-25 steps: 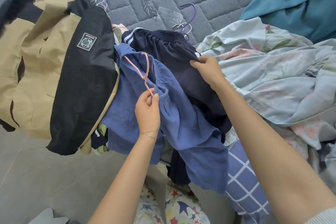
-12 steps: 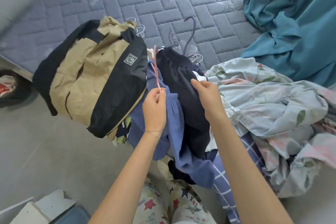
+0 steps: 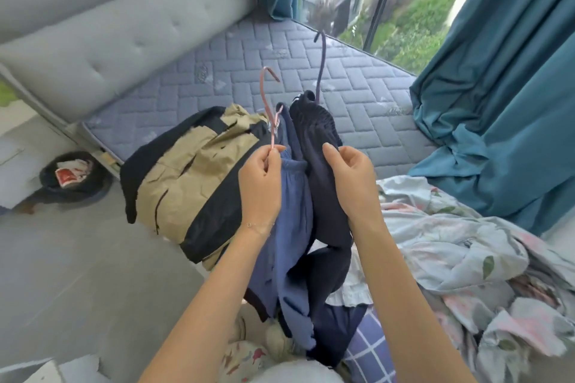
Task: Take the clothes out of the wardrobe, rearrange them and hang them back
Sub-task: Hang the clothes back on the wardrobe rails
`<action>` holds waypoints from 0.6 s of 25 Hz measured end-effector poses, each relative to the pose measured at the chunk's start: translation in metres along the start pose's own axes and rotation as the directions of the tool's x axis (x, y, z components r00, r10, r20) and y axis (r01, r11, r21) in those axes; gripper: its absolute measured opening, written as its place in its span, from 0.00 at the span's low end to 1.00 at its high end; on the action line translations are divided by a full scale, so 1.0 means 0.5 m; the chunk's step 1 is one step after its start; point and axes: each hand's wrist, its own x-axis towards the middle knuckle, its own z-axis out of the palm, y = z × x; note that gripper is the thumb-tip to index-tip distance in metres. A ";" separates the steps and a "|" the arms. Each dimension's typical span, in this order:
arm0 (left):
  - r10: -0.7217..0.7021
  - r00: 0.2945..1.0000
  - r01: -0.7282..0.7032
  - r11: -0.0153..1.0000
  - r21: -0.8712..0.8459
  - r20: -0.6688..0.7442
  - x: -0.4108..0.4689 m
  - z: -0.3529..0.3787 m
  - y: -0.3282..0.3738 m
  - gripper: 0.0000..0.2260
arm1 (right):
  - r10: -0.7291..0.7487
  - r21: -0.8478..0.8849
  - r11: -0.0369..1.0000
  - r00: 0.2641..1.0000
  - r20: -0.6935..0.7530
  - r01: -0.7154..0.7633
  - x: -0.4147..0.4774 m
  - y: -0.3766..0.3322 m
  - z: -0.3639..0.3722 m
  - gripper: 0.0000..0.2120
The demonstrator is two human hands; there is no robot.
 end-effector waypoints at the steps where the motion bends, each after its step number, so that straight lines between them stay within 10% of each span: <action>1: 0.009 1.000 -0.009 1.000 0.002 -0.026 0.001 -0.025 0.014 0.12 | -0.021 0.008 1.000 0.999 0.032 0.021 -0.009 -0.022 0.016 0.18; 15: 0.013 0.796 0.009 0.999 0.034 -0.605 -0.079 -0.584 0.075 0.11 | -0.221 -0.007 0.961 0.780 0.585 0.277 -0.235 -0.219 0.462 0.18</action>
